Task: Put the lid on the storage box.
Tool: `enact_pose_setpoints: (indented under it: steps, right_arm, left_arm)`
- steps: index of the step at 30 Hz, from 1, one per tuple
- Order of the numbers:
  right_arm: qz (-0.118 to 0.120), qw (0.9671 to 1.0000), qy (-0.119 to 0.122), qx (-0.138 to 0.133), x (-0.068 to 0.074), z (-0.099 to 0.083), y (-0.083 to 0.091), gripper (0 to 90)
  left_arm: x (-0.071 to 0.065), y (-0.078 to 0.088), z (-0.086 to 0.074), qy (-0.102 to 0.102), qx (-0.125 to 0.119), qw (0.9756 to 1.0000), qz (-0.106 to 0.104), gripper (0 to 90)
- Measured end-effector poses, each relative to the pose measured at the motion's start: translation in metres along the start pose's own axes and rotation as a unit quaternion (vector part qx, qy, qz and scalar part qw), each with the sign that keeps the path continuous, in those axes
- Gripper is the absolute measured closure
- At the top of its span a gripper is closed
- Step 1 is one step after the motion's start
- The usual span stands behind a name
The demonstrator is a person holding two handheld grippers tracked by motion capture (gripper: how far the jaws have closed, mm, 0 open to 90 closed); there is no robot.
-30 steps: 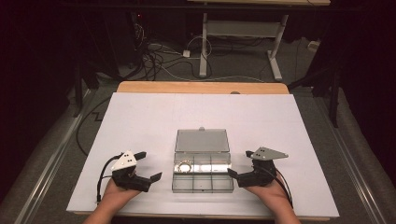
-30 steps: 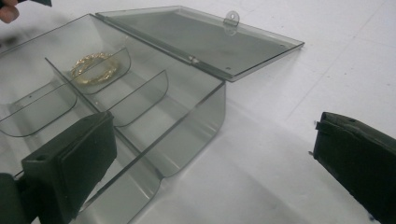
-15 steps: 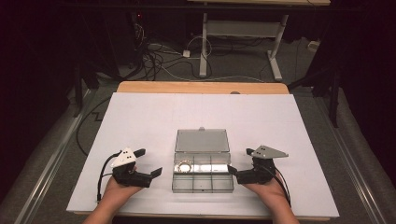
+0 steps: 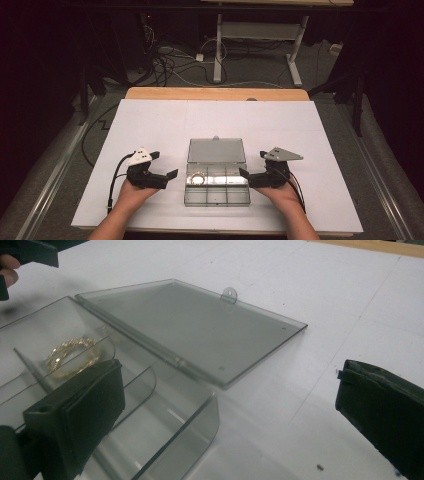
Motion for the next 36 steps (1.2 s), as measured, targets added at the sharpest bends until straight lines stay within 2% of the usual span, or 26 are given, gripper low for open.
enact_pose_setpoints:
  steps: [6,10,12,15,19,22,24,29,33,36]
  right_arm:
    - [-0.006,0.9999,-0.013,-0.002,-0.008,0.008,-0.009,0.8]
    - [-0.008,0.9998,-0.017,0.007,-0.011,0.011,-0.016,0.8]
    - [-0.006,0.9997,-0.021,0.007,-0.013,0.014,-0.018,0.9]
    - [-0.005,0.9996,-0.026,0.010,-0.015,0.018,-0.023,0.9]
    - [-0.007,0.9993,-0.033,0.013,-0.017,0.023,-0.029,1.6]
    - [-0.009,0.9993,-0.032,0.018,-0.019,0.025,-0.036,2.3]
    - [-0.007,0.9991,-0.038,0.021,-0.021,0.026,-0.041,3.1]
    - [0.002,0.9969,-0.061,0.050,-0.022,0.024,-0.053,4.8]
    - [0.013,0.9950,-0.073,0.067,-0.023,0.021,-0.062,5.7]
    - [0.022,0.9932,-0.087,0.074,-0.023,0.019,-0.067,6.5]
  left_arm:
    - [0.001,-0.015,0.007,0.006,0.006,0.9999,-0.011,0.0]
    - [0.003,-0.025,0.013,0.010,0.010,0.9998,-0.016,0.0]
    - [0.002,-0.029,0.016,-0.001,0.011,0.9999,-0.012,0.0]
    - [0.003,-0.036,0.021,0.011,0.004,0.9997,-0.022,0.0]
    - [0.006,-0.046,0.027,0.012,0.010,0.9997,-0.021,0.0]
    - [0.009,-0.054,0.032,0.020,0.005,0.9995,-0.023,0.0]
    - [0.013,-0.062,0.033,0.024,0.011,0.9994,-0.021,0.0]
    - [0.014,-0.073,0.033,0.034,0.018,0.9991,-0.019,0.0]
    - [0.015,-0.075,0.031,0.042,0.022,0.9987,-0.021,0.0]
    - [0.015,-0.075,0.031,0.040,0.022,0.9987,-0.023,0.0]
Point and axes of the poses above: each handheld gripper's, and its own axes: y roughly backward along the jaws, z roughly out of its top, x roughly to its left, the point moved 4 cm from there along -y, roughly forward along the jaws, and after that the axes turned 3 degrees about -x, right-handed, at the moved point
